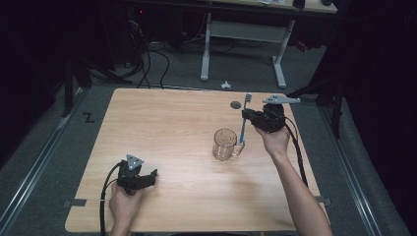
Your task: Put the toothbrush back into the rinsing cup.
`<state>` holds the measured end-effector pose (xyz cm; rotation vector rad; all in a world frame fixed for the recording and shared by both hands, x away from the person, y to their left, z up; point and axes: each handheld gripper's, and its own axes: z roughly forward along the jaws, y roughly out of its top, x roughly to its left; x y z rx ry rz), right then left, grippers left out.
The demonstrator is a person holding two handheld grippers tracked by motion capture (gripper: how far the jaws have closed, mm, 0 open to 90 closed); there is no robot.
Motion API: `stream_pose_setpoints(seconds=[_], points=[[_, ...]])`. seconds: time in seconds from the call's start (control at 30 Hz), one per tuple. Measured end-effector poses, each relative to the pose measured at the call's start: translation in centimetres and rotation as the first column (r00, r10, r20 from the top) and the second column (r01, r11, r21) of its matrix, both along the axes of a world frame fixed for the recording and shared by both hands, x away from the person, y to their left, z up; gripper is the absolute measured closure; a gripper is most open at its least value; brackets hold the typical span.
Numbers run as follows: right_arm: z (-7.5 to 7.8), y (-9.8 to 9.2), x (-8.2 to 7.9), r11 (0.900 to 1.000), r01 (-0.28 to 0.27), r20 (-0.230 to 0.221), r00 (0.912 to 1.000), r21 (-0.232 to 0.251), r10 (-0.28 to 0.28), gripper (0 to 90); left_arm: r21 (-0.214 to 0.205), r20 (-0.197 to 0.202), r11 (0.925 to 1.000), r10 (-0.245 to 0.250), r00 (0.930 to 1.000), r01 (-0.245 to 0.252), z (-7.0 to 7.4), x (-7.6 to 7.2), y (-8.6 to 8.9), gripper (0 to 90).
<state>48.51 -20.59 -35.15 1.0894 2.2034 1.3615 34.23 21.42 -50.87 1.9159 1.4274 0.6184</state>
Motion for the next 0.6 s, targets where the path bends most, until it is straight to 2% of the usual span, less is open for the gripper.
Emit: stream_pose_setpoints(seconds=[0.6], points=[[-1.1, -0.1, -0.3, 0.9998, -0.018, -0.009, 0.9998, -0.005, 0.018, 79.9, 0.000, 0.000, 1.0000, 0.000, 1.0000, 0.000, 0.0, 0.0, 0.0, 22.2]])
